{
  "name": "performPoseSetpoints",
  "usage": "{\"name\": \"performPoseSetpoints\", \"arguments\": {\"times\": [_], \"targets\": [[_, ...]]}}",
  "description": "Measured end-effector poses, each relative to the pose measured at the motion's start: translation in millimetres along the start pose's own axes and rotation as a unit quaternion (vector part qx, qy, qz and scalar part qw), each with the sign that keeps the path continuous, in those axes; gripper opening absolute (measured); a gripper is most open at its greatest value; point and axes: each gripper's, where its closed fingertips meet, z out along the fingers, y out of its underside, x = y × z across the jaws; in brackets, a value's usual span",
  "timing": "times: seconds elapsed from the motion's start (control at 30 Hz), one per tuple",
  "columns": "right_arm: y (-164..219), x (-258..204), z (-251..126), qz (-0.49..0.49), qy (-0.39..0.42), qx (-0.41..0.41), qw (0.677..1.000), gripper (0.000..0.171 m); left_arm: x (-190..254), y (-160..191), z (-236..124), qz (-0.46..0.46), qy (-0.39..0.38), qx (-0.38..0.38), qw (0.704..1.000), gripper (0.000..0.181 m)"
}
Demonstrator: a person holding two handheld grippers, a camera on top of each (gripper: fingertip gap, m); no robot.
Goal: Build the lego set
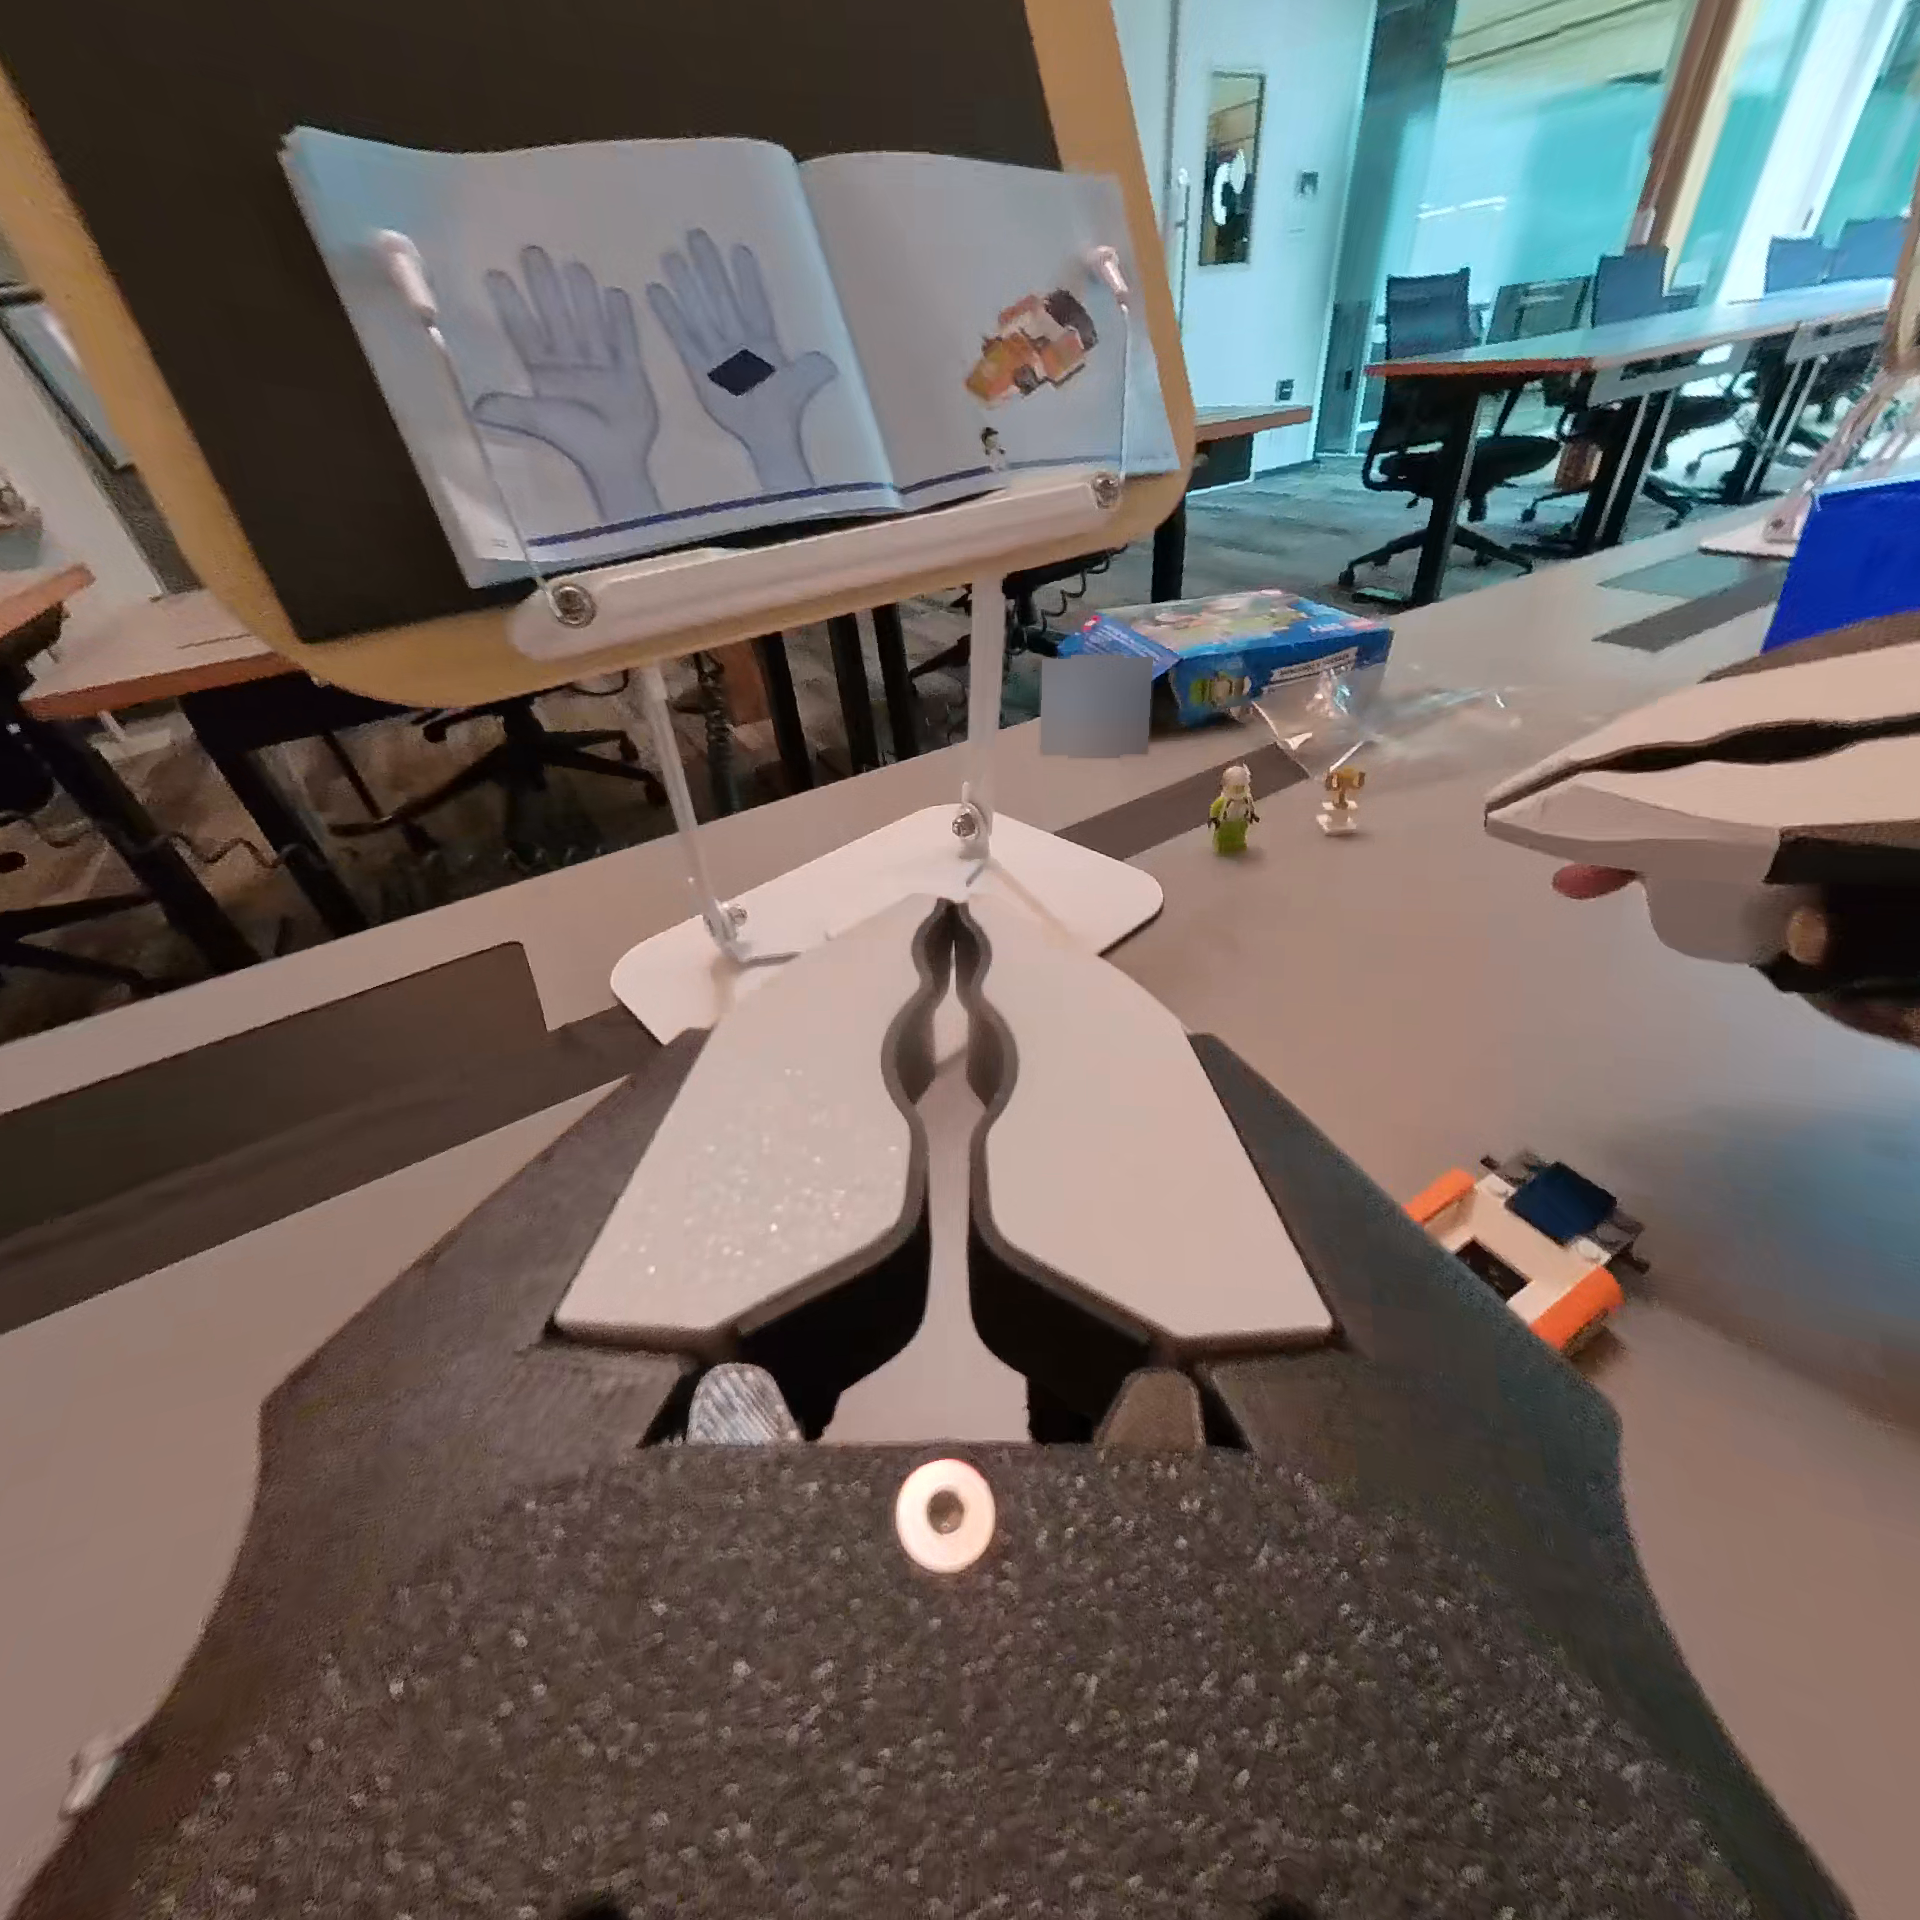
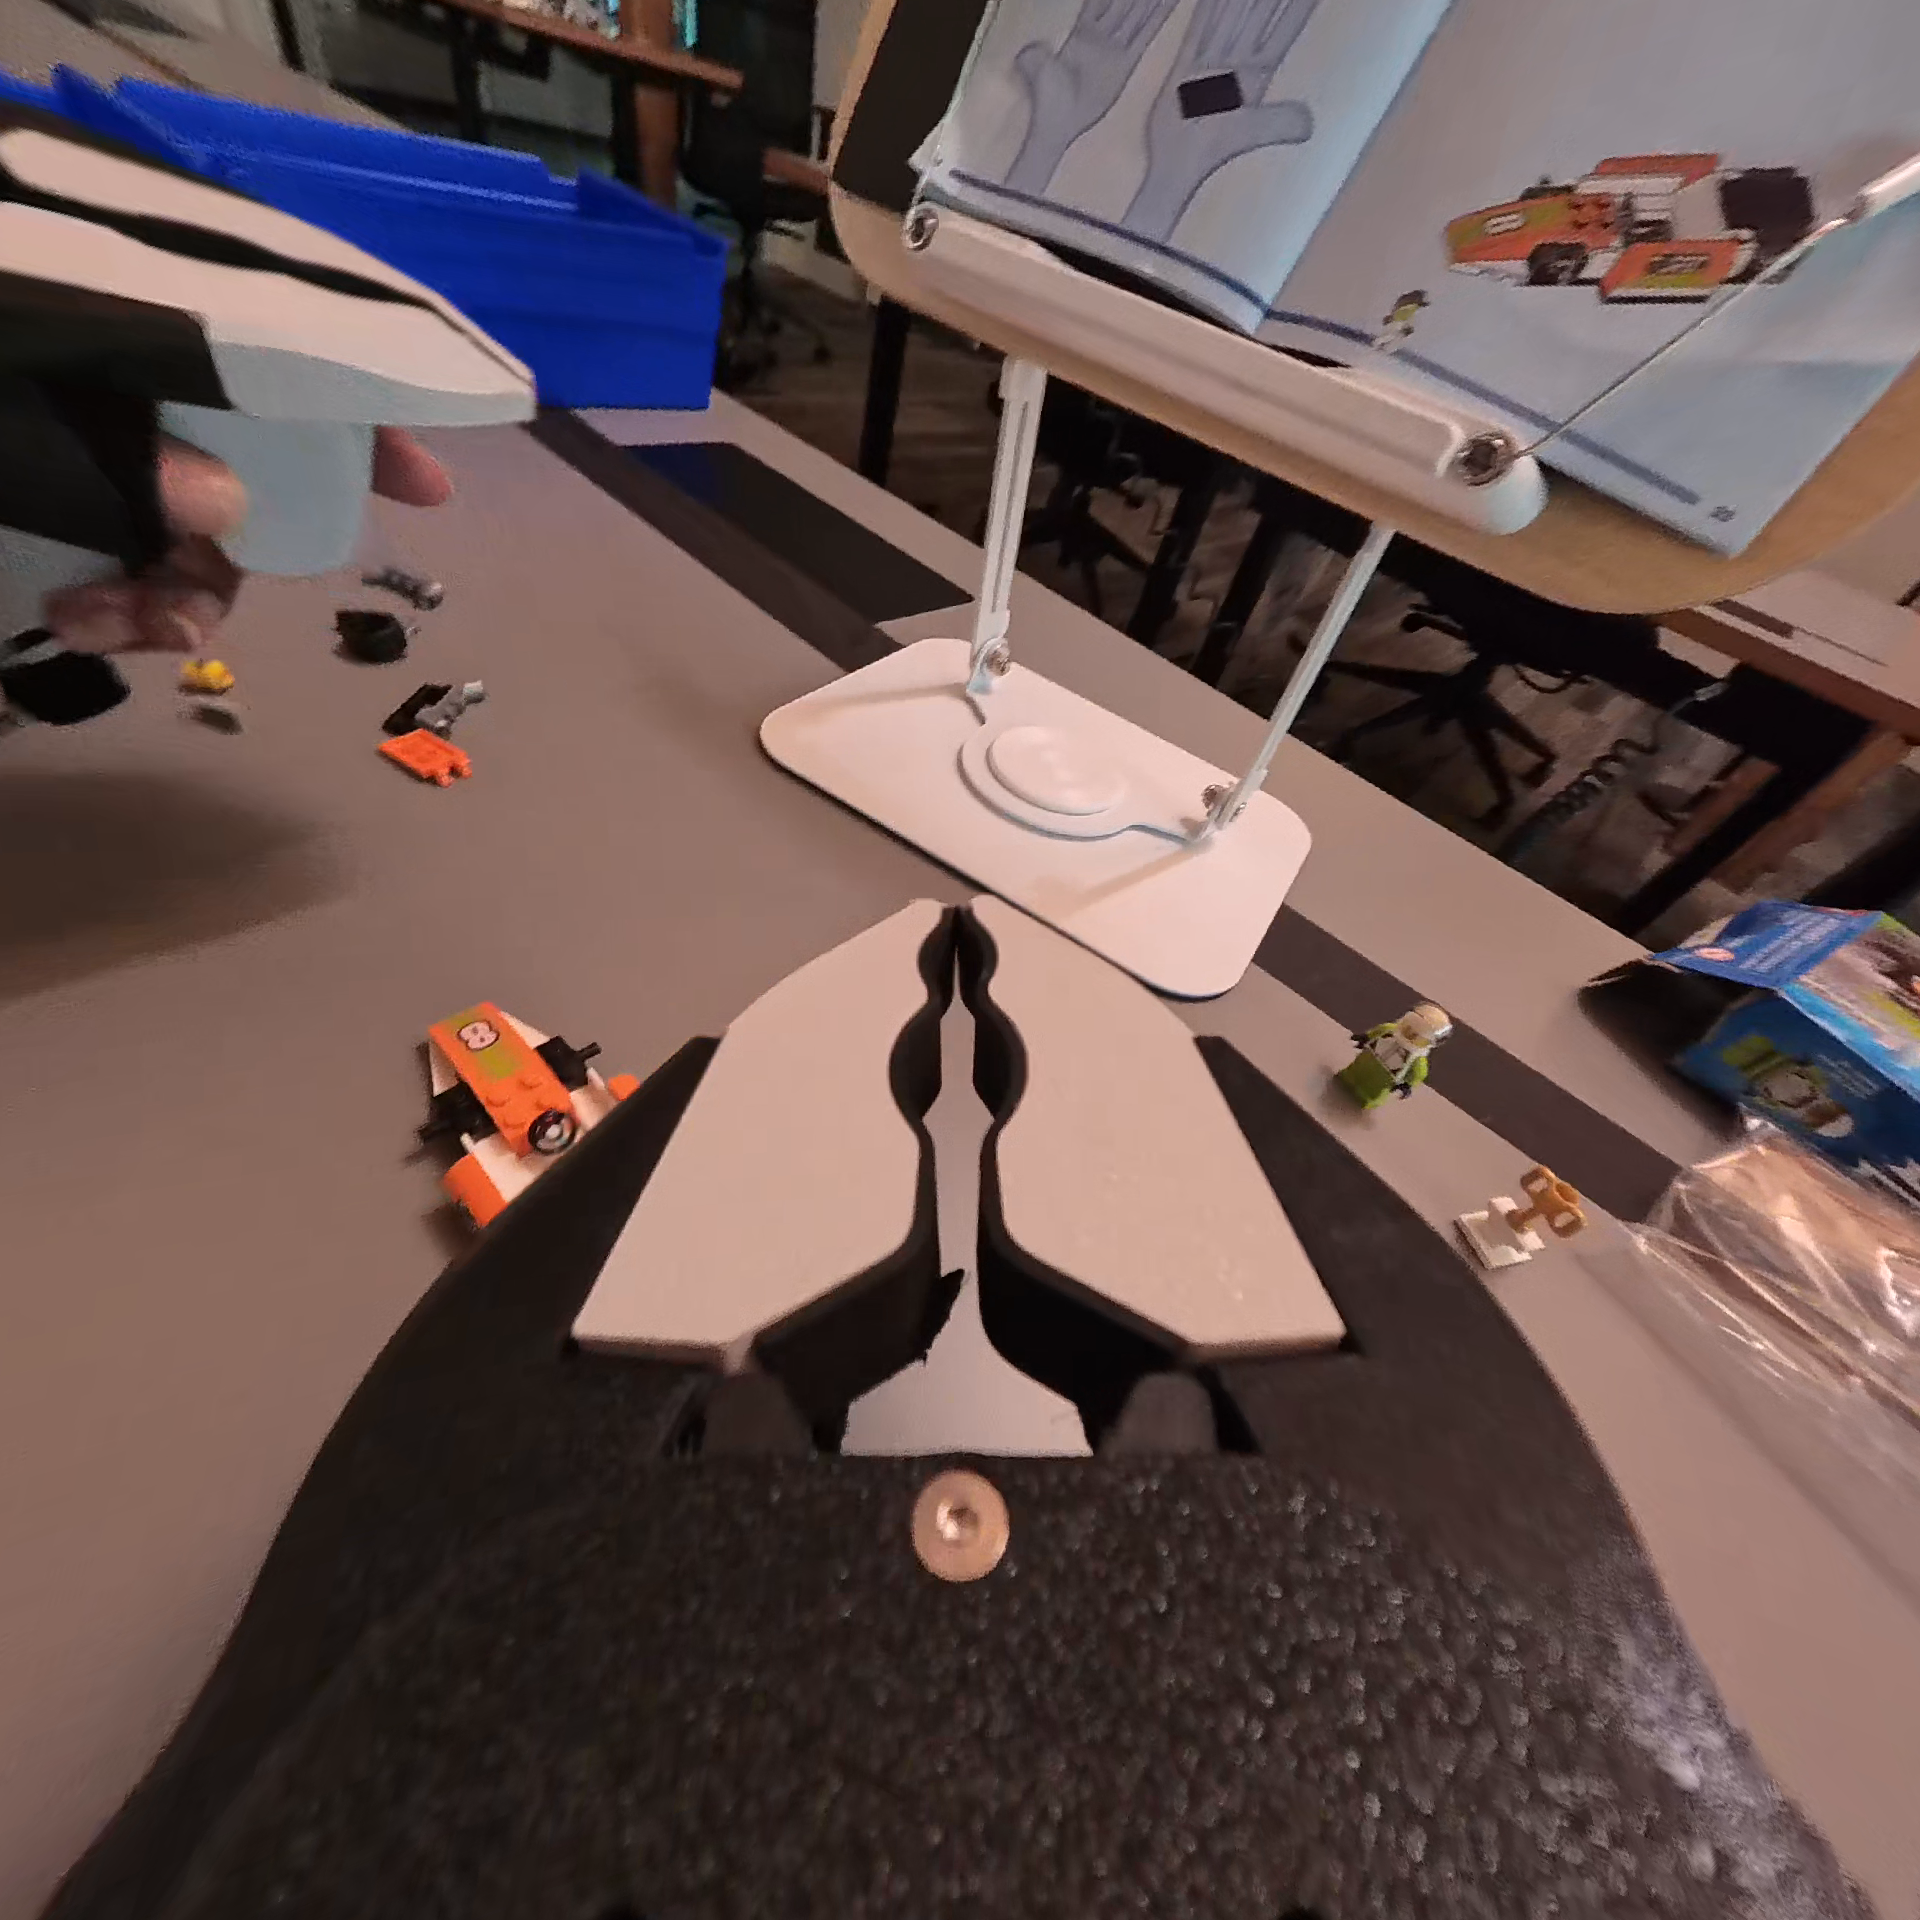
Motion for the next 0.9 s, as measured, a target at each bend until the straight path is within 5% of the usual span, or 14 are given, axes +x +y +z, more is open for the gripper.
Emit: {"name": "performPoseSetpoints", "arguments": {"times": [0.27,0.53,0.73,0.9], "targets": [[-48,64,5,0.089,0.098,0.064,0.989,0.009,-8,-20,-2,0.007,-0.009,0.025,1.000,0.000],[-89,149,78,0.132,0.123,0.012,0.984,0.032,-12,-14,8,0.028,-0.009,0.007,1.000,0.000],[-98,172,108,0.162,0.123,0.006,0.979,0.017,-10,-57,65,0.175,0.004,-0.013,0.985,0.000],[-99,173,109,0.186,0.115,0.016,0.976,0.006,-24,-97,137,0.170,0.008,-0.033,0.985,0.002]]}}
